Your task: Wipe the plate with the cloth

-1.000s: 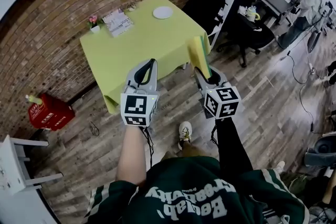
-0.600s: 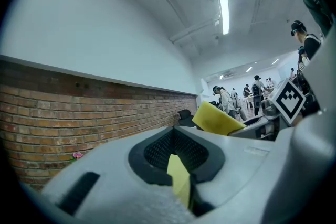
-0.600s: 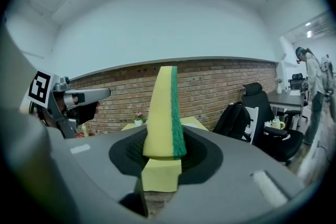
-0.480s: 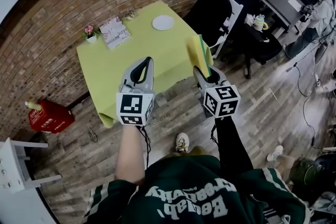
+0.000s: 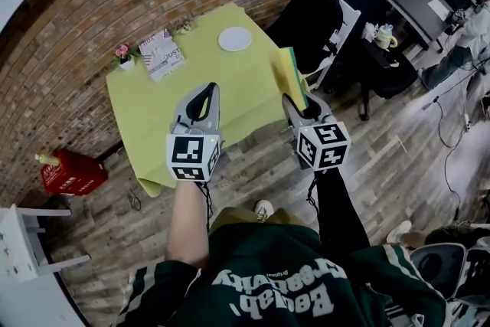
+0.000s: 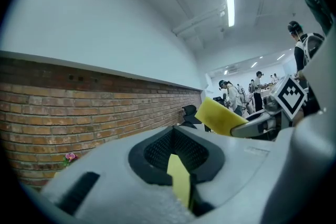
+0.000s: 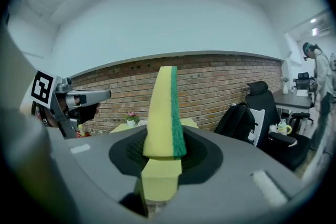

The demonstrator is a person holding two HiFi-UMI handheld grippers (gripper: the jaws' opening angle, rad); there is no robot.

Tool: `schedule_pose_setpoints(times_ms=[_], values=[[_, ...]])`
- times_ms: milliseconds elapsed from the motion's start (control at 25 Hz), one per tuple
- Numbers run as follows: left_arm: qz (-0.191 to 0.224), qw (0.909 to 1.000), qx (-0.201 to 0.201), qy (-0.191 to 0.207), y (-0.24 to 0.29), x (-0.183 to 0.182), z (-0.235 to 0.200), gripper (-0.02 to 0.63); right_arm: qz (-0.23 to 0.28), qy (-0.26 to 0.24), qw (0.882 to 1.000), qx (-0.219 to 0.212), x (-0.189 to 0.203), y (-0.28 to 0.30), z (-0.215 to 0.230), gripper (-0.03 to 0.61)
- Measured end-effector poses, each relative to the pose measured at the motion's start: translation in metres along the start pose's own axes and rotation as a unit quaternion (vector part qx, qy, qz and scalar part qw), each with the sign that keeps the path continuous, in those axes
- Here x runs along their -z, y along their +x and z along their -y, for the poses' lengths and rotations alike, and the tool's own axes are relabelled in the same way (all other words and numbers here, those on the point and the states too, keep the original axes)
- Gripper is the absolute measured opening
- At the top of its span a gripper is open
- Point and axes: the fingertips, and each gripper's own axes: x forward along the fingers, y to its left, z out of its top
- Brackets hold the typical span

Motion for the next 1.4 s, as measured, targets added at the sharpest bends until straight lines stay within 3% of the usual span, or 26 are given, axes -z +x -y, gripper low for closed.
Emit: schedule_pose_setpoints(times_ms=[400,760,1400], values=[[0.003,1.0000,-0.002,0.004,0.037,0.002,-0.021,0.008,-0.003,0.011,1.000,0.002,-0.003,0.042,0.024,0.137],[0.020,0.9998,0.003,-0.008,0.106,0.004,-0.073,0.008,-0.005,0.007,1.000,-0.026,-0.024,0.122,0.036,0.140],[0.049,0.9988,-0.002,0.008,0.236,-0.003,-0.180,-0.002,-0.022,0.026,0.999,0.017,-0.064,0.276,0.082,0.121]])
